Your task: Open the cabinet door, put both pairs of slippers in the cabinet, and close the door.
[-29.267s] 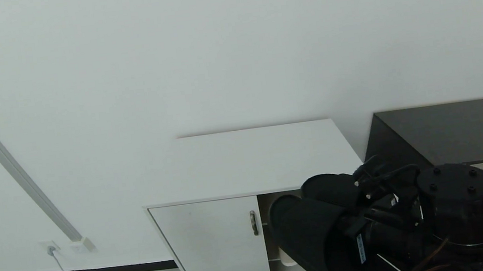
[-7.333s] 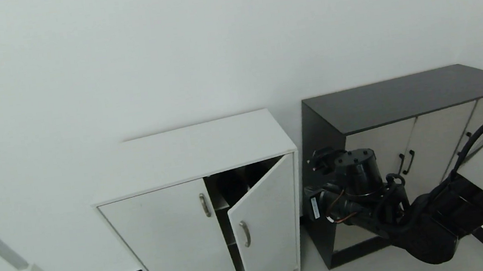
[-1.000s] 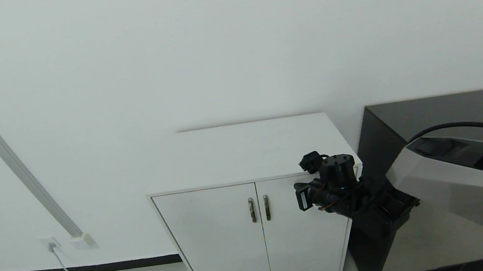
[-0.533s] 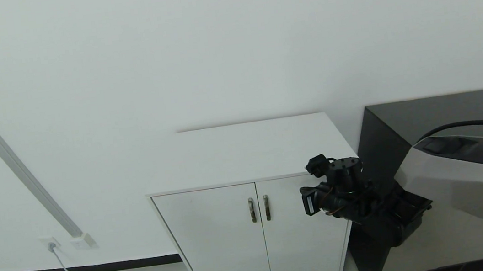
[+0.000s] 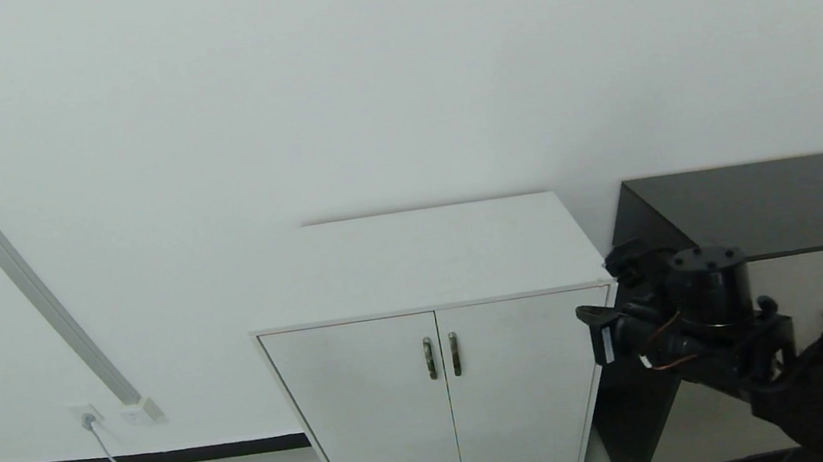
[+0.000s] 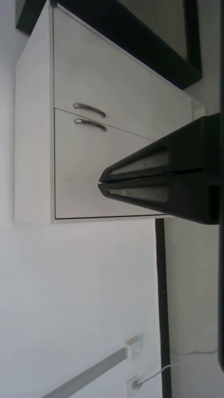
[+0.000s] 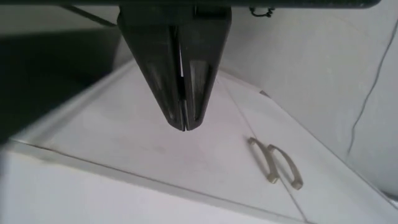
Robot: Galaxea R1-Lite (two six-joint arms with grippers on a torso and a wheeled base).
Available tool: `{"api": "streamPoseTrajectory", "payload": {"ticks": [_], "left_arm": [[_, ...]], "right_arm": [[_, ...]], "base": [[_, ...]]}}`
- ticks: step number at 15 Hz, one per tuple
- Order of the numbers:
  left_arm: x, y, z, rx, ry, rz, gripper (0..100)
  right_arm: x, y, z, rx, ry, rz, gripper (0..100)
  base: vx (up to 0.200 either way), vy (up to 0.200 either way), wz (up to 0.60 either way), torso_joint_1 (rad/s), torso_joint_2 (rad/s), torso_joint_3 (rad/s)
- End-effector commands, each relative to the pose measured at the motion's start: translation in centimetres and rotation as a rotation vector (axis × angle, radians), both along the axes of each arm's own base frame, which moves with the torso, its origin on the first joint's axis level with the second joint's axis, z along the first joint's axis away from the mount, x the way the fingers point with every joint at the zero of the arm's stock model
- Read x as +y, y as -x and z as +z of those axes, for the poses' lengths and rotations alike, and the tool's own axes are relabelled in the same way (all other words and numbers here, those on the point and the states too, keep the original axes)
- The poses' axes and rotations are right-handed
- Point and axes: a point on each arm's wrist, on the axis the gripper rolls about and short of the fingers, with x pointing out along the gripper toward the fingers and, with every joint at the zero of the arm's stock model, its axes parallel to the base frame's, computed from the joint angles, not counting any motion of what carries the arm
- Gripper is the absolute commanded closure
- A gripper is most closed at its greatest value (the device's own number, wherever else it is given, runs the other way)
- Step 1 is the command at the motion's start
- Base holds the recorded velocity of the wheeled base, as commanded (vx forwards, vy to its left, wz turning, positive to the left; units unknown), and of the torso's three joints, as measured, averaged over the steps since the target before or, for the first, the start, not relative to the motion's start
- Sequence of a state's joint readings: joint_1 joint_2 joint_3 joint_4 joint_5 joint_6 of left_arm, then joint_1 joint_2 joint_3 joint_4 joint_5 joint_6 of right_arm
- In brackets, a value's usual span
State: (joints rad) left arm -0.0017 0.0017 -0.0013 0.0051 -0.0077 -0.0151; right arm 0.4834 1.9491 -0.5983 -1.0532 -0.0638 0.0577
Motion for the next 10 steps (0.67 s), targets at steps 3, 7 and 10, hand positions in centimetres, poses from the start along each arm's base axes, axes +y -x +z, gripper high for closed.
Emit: {"api": "streamPoseTrajectory", "payload": {"ticks": [3,7,10], "left_arm": [[0.0,0.0,0.0,-0.001,0.000,-0.001,100],[0.0,0.0,0.0,-0.001,-0.003,-0.001,100],[0.0,0.0,0.0,0.001,-0.004,-0.003,100]], "right_arm": [[-6.3,5.2,3.2,-0.068,0.028,-0.214,100],[-9.0,8.2,2.0,-0.014,0.064,-0.301,100],[-9.7,10.6,1.1,0.023,0.082,-0.298,100]], "base": [[0.000,0.000,0.00,0.000,0.00,0.000],[0.000,0.000,0.00,0.000,0.00,0.000],[0.000,0.000,0.00,0.000,0.00,0.000]]}}
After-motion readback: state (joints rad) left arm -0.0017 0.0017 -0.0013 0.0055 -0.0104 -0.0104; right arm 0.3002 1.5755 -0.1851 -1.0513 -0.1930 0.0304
